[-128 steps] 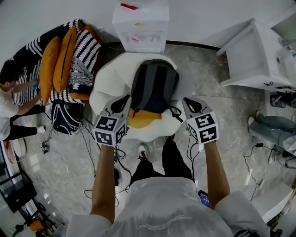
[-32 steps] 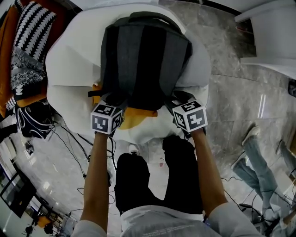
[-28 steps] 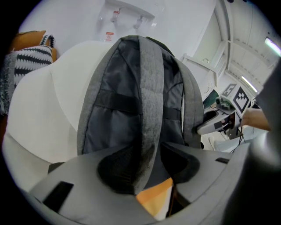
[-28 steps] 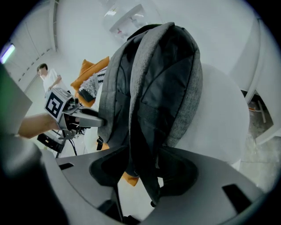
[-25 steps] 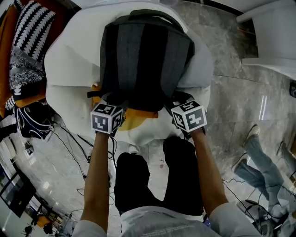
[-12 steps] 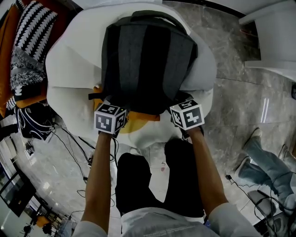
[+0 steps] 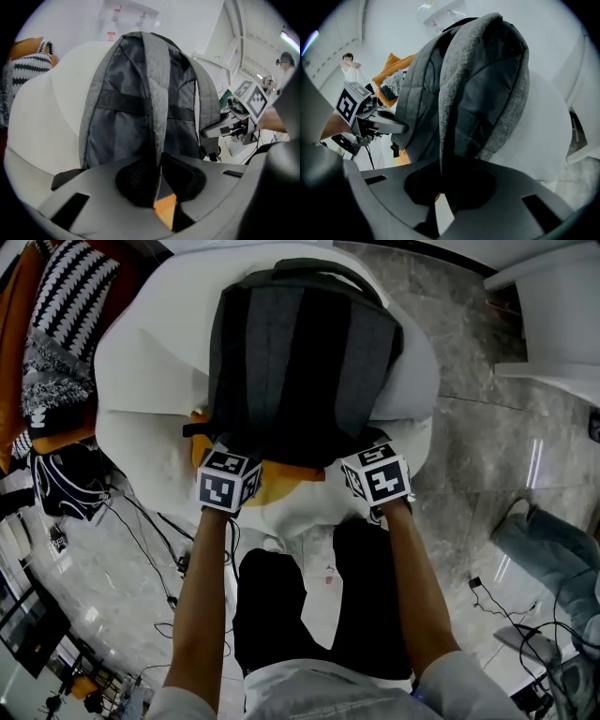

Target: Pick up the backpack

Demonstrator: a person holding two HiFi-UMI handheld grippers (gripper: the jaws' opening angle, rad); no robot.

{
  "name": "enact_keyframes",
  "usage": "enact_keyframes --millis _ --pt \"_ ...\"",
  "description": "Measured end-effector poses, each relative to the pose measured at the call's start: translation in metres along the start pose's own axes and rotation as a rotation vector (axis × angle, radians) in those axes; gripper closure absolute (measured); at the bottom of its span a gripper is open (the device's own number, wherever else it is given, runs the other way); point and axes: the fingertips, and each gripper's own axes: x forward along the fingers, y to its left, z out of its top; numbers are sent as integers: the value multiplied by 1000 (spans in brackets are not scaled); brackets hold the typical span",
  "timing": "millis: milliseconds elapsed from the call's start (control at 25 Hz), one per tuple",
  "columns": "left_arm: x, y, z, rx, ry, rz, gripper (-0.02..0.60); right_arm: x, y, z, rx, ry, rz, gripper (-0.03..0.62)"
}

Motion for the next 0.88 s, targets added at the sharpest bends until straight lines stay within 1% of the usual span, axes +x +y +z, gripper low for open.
enact_keyframes --millis 240,400,600,720,880 --pt "-16 1 1 11 -3 9 532 -11 7 -1 0 19 -1 556" --pt "-30 -5 2 9 6 15 534 -27 13 1 41 12 -3 557" --pt "-45 -21 3 3 5 -34 535 -45 26 3 33 11 -11 559" --pt "-53 -31 5 18 2 -69 535 -54 32 3 27 15 -11 559" --pt "-68 -39 6 25 -1 -84 535 -68 43 0 6 26 -23 559"
